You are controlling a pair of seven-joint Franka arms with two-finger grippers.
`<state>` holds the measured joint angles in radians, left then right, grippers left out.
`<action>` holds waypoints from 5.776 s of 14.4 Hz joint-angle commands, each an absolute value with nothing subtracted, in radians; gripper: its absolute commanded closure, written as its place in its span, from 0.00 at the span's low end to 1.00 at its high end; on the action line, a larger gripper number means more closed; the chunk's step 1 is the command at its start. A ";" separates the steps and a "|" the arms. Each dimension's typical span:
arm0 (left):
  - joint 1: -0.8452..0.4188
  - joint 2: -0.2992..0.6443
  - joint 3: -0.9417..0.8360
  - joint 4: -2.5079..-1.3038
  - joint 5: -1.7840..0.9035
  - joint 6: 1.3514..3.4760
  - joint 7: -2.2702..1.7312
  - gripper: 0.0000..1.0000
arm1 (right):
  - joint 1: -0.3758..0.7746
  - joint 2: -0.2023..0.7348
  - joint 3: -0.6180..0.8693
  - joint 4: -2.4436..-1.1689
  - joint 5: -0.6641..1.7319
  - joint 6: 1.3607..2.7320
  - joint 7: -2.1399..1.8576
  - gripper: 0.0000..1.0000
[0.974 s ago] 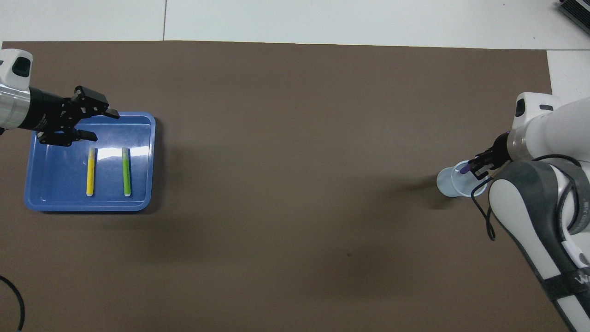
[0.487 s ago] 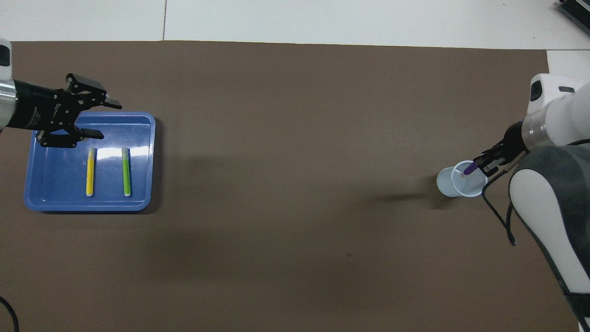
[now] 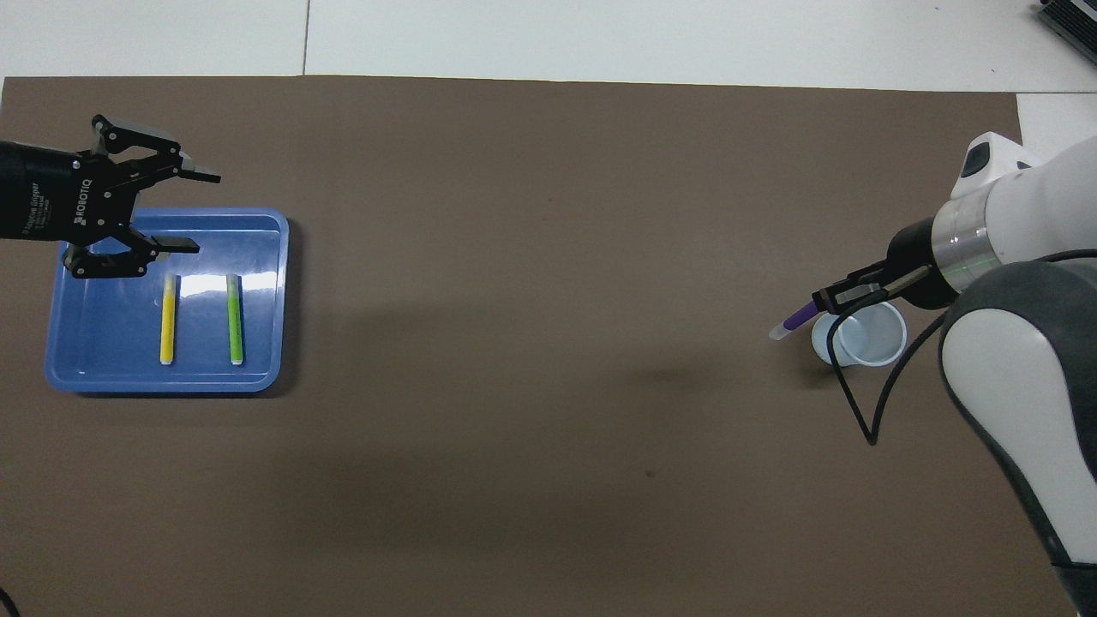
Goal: Right arm passes pens to left for tray arrangement
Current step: 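Lift the purple pen from the cup with the right gripper toward the left gripper, then close the left gripper on the purple pen and open the right gripper, then carry the purple pen to the tray while the right gripper withdraws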
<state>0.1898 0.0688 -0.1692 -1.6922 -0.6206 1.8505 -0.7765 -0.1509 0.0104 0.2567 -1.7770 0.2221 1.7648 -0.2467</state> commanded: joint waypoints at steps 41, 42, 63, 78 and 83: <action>-0.417 -0.109 -0.163 -2.252 -1.071 2.793 -1.322 0.38 | 0.337 0.089 0.261 -1.963 0.824 2.654 0.811 1.00; -0.417 -0.109 -0.163 -2.252 -1.071 2.793 -1.321 0.44 | 0.337 0.089 0.261 -1.963 0.824 2.654 0.811 1.00; -0.440 -0.097 -0.161 -2.250 -1.069 2.833 -1.308 1.00 | 0.330 0.090 0.261 -1.963 0.825 2.654 0.810 1.00; -0.368 -0.113 -0.153 -2.238 -1.068 2.708 -1.151 1.00 | 0.206 0.023 0.252 -1.944 0.591 2.308 0.684 0.00; -0.221 -0.144 -0.149 -2.235 -1.036 2.458 -0.896 1.00 | 0.129 -0.024 0.252 -1.936 0.396 2.042 0.504 0.00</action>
